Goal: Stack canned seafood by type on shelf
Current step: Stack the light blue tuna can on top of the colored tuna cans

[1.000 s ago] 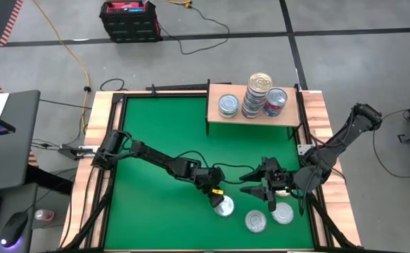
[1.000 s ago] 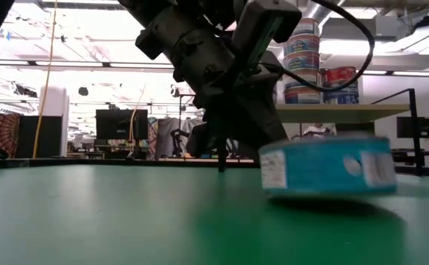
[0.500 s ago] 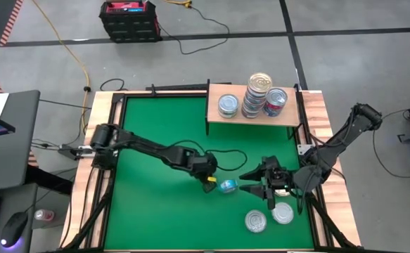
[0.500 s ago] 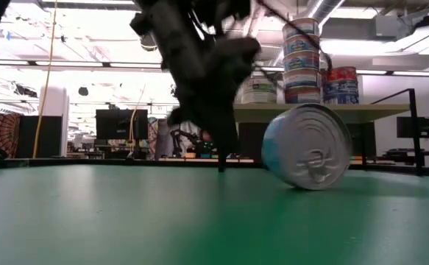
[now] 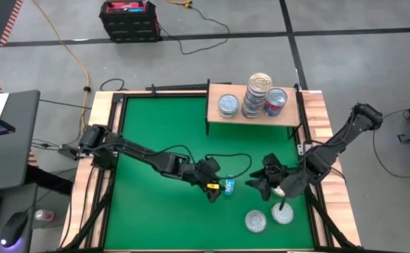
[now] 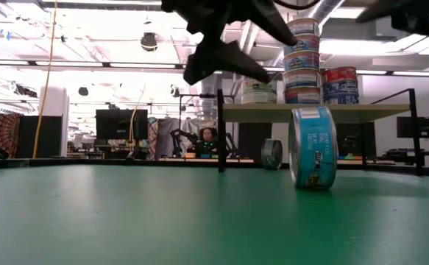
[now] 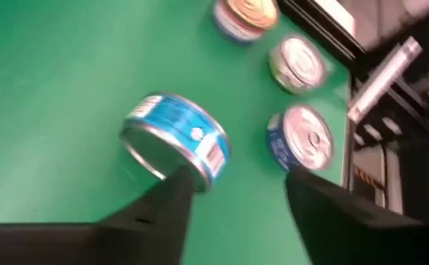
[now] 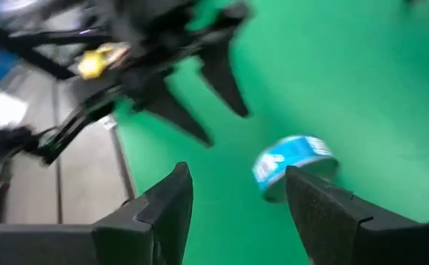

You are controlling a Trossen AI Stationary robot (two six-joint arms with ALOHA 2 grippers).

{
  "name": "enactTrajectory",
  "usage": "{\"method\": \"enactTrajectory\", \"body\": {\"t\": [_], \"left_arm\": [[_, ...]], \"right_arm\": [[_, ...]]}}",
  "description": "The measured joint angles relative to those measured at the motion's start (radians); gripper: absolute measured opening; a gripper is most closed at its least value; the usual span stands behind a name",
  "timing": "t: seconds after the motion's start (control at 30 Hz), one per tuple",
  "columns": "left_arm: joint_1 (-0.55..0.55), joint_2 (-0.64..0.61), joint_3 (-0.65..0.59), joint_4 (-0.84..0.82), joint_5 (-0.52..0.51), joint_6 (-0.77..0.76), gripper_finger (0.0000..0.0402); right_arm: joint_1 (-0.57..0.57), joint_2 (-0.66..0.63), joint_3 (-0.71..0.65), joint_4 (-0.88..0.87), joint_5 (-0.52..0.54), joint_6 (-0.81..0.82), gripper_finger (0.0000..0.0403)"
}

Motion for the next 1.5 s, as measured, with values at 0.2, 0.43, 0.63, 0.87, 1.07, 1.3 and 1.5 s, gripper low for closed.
{"method": "enactTrajectory", "body": {"t": [0.2, 0.43, 0.63, 0.87, 1.07, 1.3, 1.5], "left_arm": [[-0.002, 0.000, 0.044, -0.143, -0.170, -0.076, 0.0313], [-0.023, 0.093, 0.195, -0.144, -0.181, -0.099, 0.0323], [-0.039, 0.192, 0.310, -0.269, -0.214, -0.105, 0.0312], [-0.026, 0.174, 0.311, -0.343, -0.216, -0.087, 0.0295], [-0.055, 0.110, 0.310, -0.454, -0.331, 0.003, 0.0270], [-0.105, 0.023, 0.249, -0.469, -0.430, 0.109, 0.0233], [-0.113, -0.159, -0.018, -0.302, -0.402, 0.080, 0.0210]], "right_arm": [[-0.012, 0.016, 0.000, -0.056, 0.008, 0.095, 0.0230], [-0.050, 0.012, 0.015, -0.201, 0.046, 0.184, 0.0228], [-0.050, 0.012, 0.090, -0.314, -0.087, 0.010, 0.0228], [-0.036, 0.015, 0.108, -0.299, -0.211, -0.307, 0.0228], [-0.034, 0.074, 0.108, -0.251, -0.245, -0.652, 0.0229], [-0.113, 0.198, 0.108, -0.096, -0.356, -0.885, 0.0231], [-0.208, 0.278, 0.142, -0.099, -0.534, -1.053, 0.0265]]}}
